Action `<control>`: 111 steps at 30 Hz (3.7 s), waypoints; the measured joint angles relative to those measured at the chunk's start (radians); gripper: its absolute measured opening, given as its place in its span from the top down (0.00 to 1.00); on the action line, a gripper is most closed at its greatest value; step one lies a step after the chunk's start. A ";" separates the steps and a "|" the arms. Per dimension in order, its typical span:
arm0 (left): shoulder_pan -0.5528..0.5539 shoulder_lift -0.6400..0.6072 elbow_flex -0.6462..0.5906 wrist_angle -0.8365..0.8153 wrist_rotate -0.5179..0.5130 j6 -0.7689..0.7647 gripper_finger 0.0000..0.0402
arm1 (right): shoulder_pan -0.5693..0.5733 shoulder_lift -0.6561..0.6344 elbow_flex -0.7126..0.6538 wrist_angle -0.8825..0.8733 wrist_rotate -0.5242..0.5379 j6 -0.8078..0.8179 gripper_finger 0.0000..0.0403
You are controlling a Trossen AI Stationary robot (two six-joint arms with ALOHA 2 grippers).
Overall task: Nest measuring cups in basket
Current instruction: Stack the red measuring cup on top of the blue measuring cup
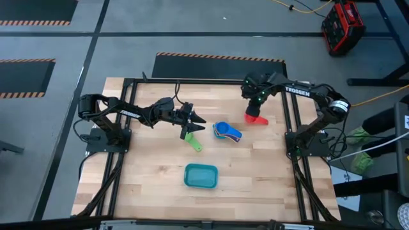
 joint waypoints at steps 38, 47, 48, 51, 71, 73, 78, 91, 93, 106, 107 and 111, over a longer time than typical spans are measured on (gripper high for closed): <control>0.000 0.000 0.000 0.000 0.000 0.000 0.58 | -0.032 0.001 -0.196 0.217 -0.075 -0.070 0.81; 0.000 0.000 0.000 0.000 0.000 -0.001 0.58 | -0.032 0.001 -0.196 0.215 -0.077 -0.072 0.81; 0.000 0.000 0.000 0.000 0.000 -0.001 0.58 | -0.032 0.001 -0.196 0.215 -0.080 -0.073 0.81; 0.000 0.000 0.000 0.000 0.000 0.000 0.58 | -0.032 0.001 -0.196 0.214 -0.081 -0.073 0.81; 0.000 0.000 0.000 0.000 0.001 -0.001 0.58 | -0.031 0.086 -0.196 0.281 -0.126 -0.119 0.81; 0.000 0.000 0.000 0.000 0.001 -0.001 0.58 | -0.031 0.090 -0.196 0.280 -0.125 -0.119 0.81; 0.000 0.000 0.000 0.000 0.002 -0.001 0.58 | -0.031 0.090 -0.196 0.283 -0.125 -0.119 0.83; 0.030 -0.028 0.000 0.031 0.005 -0.001 0.58 | -0.031 0.090 -0.169 0.231 -0.124 -0.046 0.95; 0.040 -0.049 0.000 0.027 0.005 -0.001 0.58 | -0.031 0.090 -0.136 0.177 -0.124 -0.042 0.96; 0.136 -0.240 0.000 -0.112 0.072 0.046 0.58 | 0.067 0.089 0.218 -0.129 -0.125 0.175 0.96; 0.144 -0.261 0.000 -0.149 0.072 0.052 0.58 | 0.081 0.089 0.245 -0.134 -0.126 0.200 0.97; 0.175 -0.353 0.000 -0.311 0.071 0.101 0.58 | 0.138 0.089 0.328 -0.133 -0.132 0.305 0.96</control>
